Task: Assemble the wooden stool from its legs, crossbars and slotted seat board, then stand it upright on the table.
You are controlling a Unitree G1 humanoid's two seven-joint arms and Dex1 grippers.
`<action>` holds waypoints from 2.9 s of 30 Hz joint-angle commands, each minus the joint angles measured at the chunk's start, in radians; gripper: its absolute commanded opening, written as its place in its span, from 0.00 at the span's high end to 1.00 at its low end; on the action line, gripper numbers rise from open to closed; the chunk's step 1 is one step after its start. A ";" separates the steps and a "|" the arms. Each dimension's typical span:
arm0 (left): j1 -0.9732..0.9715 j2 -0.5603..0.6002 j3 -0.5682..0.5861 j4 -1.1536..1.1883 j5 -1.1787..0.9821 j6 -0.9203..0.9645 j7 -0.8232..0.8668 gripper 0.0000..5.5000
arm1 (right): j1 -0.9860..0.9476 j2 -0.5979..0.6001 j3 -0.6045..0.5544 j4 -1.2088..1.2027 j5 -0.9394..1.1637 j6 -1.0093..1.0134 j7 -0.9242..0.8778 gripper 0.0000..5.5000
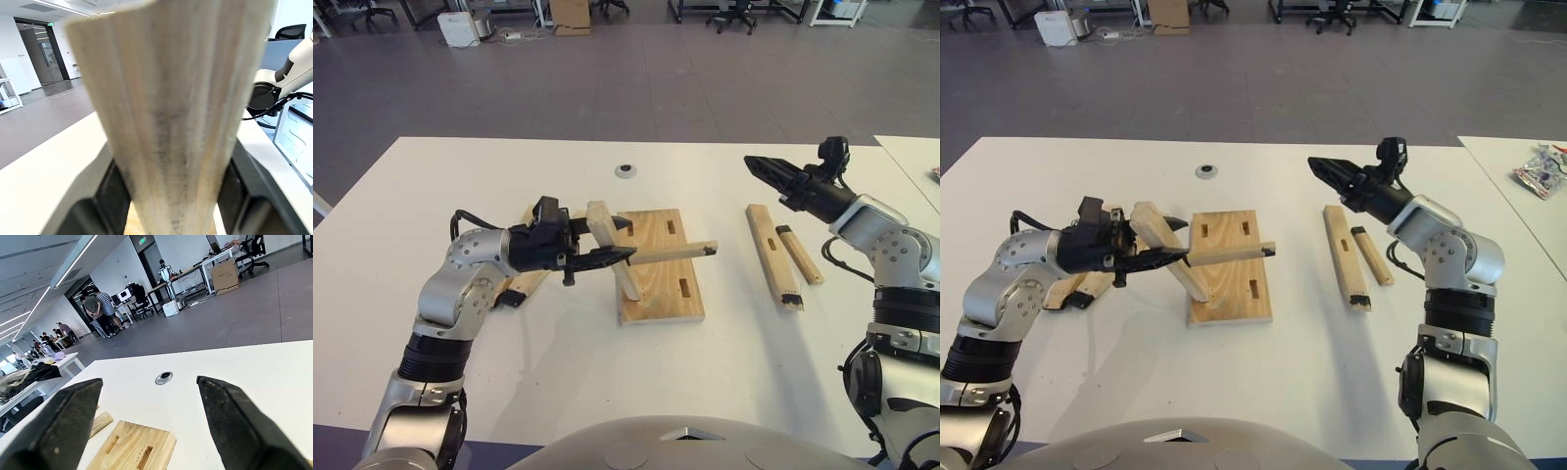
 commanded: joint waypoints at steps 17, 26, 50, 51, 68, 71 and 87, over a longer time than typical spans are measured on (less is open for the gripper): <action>0.141 0.095 -0.194 0.135 0.167 -0.033 -0.034 0.46 | -0.022 0.043 -0.010 -0.043 0.003 0.019 -0.038 0.34; 0.270 0.071 -0.077 0.083 0.244 -0.110 0.120 0.16 | 0.008 0.065 -0.024 -0.084 0.013 0.030 -0.059 0.34; 0.237 -0.018 0.123 0.412 0.512 -0.234 0.606 0.15 | 0.071 0.125 -0.017 -0.164 0.020 0.064 -0.090 0.34; 0.230 -0.016 0.123 0.415 0.514 -0.207 0.607 0.15 | 0.074 0.128 -0.017 -0.168 0.020 0.065 -0.093 0.34; 0.175 0.127 0.013 0.344 0.499 0.193 0.372 0.55 | 0.102 0.165 -0.021 -0.201 0.027 0.072 -0.135 0.34; 0.178 0.121 0.016 0.337 0.493 0.200 0.376 0.62 | 0.100 0.166 -0.023 -0.199 0.026 0.071 -0.140 0.34; -0.310 0.011 0.306 -0.005 -0.399 0.613 0.295 0.62 | -0.369 0.188 -0.105 -0.228 0.524 0.245 -0.192 0.23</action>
